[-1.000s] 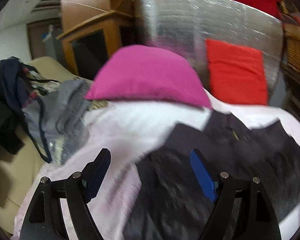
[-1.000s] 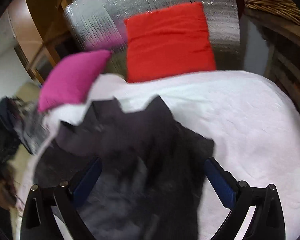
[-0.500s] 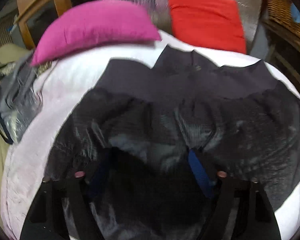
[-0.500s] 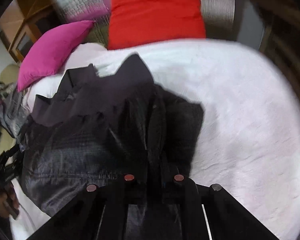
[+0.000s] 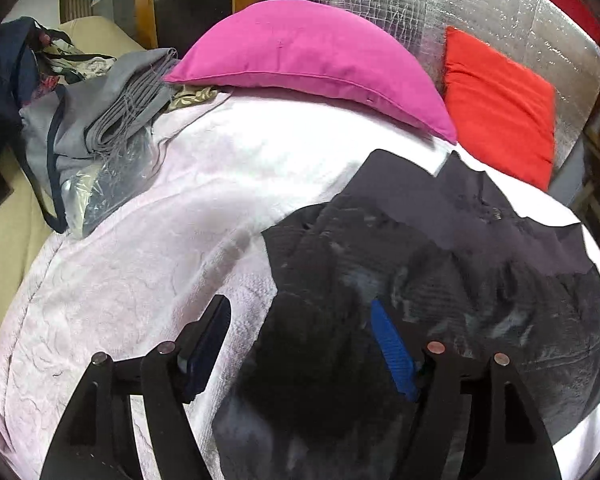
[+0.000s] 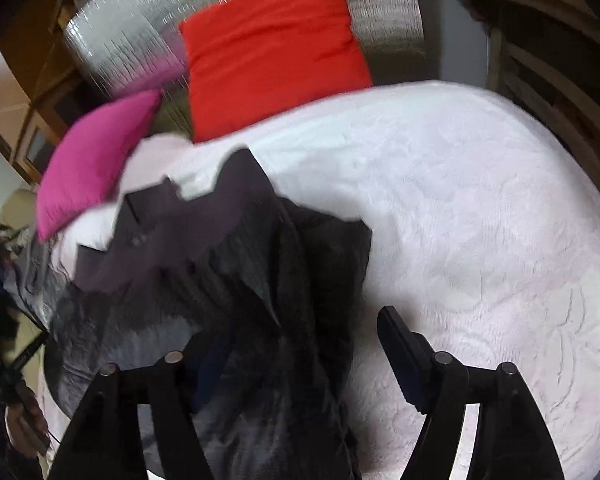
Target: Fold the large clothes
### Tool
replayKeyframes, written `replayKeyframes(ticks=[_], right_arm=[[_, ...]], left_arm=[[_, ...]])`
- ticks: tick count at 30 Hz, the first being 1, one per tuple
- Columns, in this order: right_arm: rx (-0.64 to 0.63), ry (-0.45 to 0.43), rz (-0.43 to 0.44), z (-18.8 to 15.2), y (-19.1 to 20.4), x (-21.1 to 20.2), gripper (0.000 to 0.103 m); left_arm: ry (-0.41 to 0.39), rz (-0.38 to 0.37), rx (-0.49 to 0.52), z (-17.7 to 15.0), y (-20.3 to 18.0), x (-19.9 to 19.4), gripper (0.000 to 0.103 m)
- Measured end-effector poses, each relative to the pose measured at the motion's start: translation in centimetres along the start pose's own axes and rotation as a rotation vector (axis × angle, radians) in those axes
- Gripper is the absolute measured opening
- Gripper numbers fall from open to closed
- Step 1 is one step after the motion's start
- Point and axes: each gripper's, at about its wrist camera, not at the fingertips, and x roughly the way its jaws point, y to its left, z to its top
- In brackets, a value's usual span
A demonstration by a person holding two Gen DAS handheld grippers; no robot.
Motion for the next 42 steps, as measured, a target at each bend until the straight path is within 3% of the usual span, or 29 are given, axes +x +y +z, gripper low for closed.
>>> replayKeyframes(ticks=[3, 8, 9, 10, 11, 12, 13, 15, 18, 19, 20, 21, 22, 25, 26, 30, 32, 34, 36, 37, 39, 41, 42], right_arm=[[-0.073, 0.003, 0.005, 0.9, 1.8, 0.2, 0.075], [-0.115, 0.06, -0.048, 2.2, 3.3, 3.5, 0.071], [-0.126, 0.081, -0.052, 2.2, 3.5, 4.2, 0.062], [-0.149, 0.118, -0.073, 2.2, 3.9, 5.2, 0.038], [-0.174, 0.127, -0.117, 2.2, 4.2, 5.9, 0.024], [-0.184, 0.129, -0.15, 2.1, 4.0, 6.3, 0.017], [-0.163, 0.134, -0.169, 2.2, 3.5, 6.8, 0.017], [-0.138, 0.125, -0.221, 2.5, 2.8, 7.3, 0.017], [-0.12, 0.1, -0.221, 2.5, 2.6, 6.9, 0.03], [-0.113, 0.077, -0.212, 2.4, 2.5, 6.1, 0.037], [-0.099, 0.054, -0.203, 2.3, 2.4, 5.2, 0.056], [-0.078, 0.02, -0.193, 2.1, 2.2, 3.9, 0.066], [-0.06, -0.018, -0.178, 1.8, 2.2, 2.4, 0.069], [-0.021, -0.078, 0.0, 0.5, 3.1, -1.7, 0.069], [-0.007, -0.068, 0.117, -0.6, 4.1, -3.0, 0.071], [0.032, 0.084, 0.436, -4.7, 8.7, -2.2, 0.075], [0.046, 0.166, 0.549, -6.4, 11.2, -0.2, 0.076], [0.069, 0.213, 0.604, -7.6, 12.7, 2.0, 0.076], [0.063, 0.21, 0.562, -7.5, 12.8, 4.0, 0.075], [0.082, 0.195, 0.516, -7.3, 12.3, 4.4, 0.075], [0.244, 0.185, 0.458, -6.3, 8.9, 6.7, 0.074], [0.302, 0.184, 0.42, -5.6, 7.2, 7.6, 0.057], [0.285, 0.18, 0.406, -5.3, 7.3, 7.4, 0.057]], left_arm=[[-0.028, -0.09, 0.075, -0.1, -3.1, -1.4, 0.073], [-0.044, -0.216, 0.306, -2.2, -11.7, -2.6, 0.074], [-0.044, -0.222, 0.344, -3.0, -13.2, -2.4, 0.074], [-0.036, -0.217, 0.387, -3.8, -14.8, -1.9, 0.074], [-0.028, -0.181, 0.435, -4.4, -16.2, -0.9, 0.074], [-0.021, -0.135, 0.457, -4.7, -16.9, 0.0, 0.077], [0.001, -0.086, 0.458, -4.7, -17.3, 1.4, 0.08], [0.059, -0.065, 0.354, -3.5, -16.4, 3.6, 0.083], [0.1, -0.057, 0.234, -1.6, -14.3, 4.8, 0.084], [0.106, -0.059, 0.22, -1.4, -13.7, 4.6, 0.084], [0.093, -0.063, 0.216, -1.2, -13.1, 3.9, 0.083], [0.075, -0.067, 0.216, -1.1, -12.6, 3.4, 0.083], [0.049, -0.064, 0.213, -1.1, -11.8, 2.6, 0.083], [-0.03, -0.061, 0.171, -1.2, -8.4, -0.2, 0.083], [-0.04, -0.074, 0.149, -1.4, -7.4, -1.2, 0.083], [-0.061, -0.11, 0.121, -2.5, -6.4, -2.7, 0.083], [-0.042, -0.143, 0.12, -3.5, -7.0, -2.5, 0.083], [-0.026, -0.183, 0.139, -4.2, -7.9, -2.3, 0.083], [-0.024, -0.16, 0.205, -4.9, -9.1, -2.1, 0.083], [0.001, -0.106, 0.23, -5.1, -9.5, -1.0, 0.084], [0.073, -0.094, 0.168, -5.2, -8.6, 1.4, 0.085], [0.063, -0.072, 0.153, -5.0, -7.9, 2.4, 0.086], [0.061, -0.067, 0.16, -4.9, -8.0, 2.4, 0.086]])
